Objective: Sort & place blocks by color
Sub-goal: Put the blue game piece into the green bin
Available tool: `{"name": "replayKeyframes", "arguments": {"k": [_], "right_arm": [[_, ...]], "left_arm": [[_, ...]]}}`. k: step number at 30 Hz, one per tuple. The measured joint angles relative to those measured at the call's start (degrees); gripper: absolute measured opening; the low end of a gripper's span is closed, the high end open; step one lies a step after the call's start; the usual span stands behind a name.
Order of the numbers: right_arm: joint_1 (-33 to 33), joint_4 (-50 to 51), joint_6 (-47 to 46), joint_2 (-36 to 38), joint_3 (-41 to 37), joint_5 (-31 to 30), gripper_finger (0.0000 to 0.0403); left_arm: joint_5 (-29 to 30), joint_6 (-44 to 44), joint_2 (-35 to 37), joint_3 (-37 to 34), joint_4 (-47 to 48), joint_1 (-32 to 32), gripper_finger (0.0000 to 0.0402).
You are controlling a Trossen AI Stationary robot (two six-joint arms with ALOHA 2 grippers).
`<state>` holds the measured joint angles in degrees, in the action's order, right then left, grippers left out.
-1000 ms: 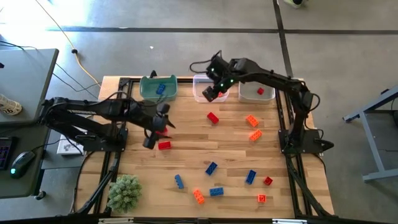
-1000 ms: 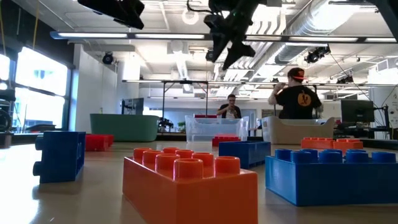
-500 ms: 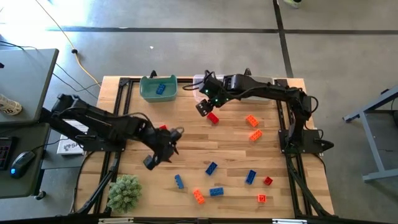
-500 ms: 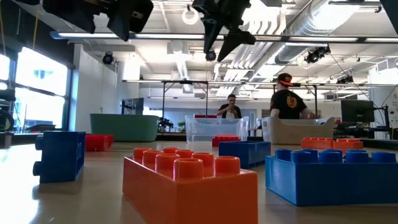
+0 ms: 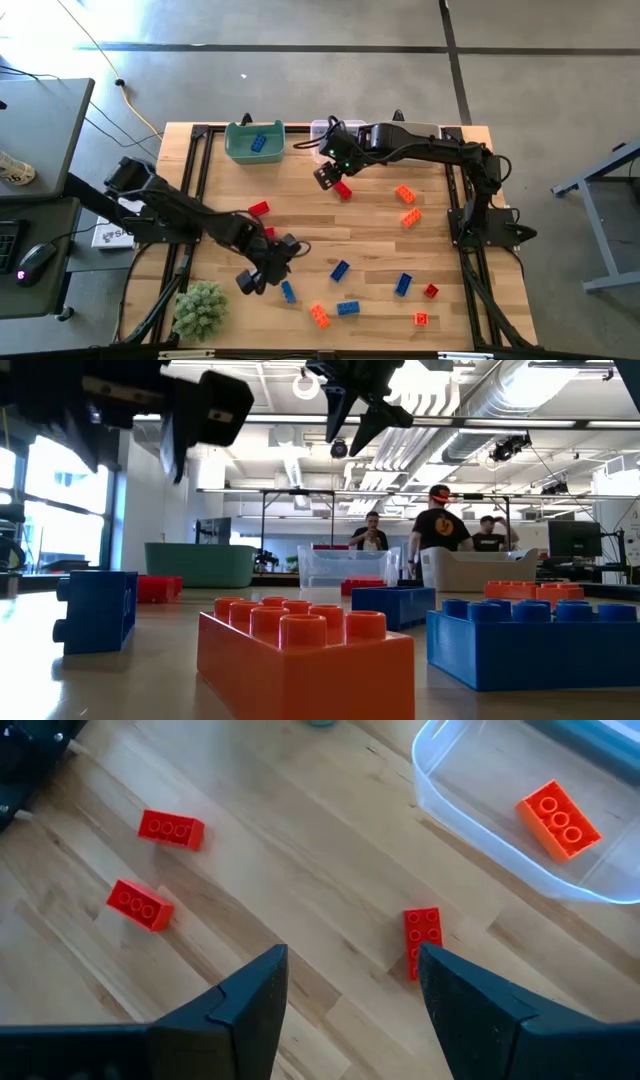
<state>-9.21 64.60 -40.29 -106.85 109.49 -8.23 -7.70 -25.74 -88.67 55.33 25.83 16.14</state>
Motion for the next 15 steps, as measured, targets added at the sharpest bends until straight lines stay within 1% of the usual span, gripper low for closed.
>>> {"name": "replayKeyframes", "arguments": {"k": [10, 15], "right_arm": [[0.0, -0.08, -0.57, 0.0, -0.02, -0.85, 0.0211], [0.0, -0.09, -1.86, 0.0, 0.0, -0.85, 0.0211]], "left_arm": [[3.32, 0.01, -7.55, 0.0, -3.45, 2.99, 0.02], [3.67, 0.07, -10.09, 0.0, -4.06, 4.03, 0.02]]}}
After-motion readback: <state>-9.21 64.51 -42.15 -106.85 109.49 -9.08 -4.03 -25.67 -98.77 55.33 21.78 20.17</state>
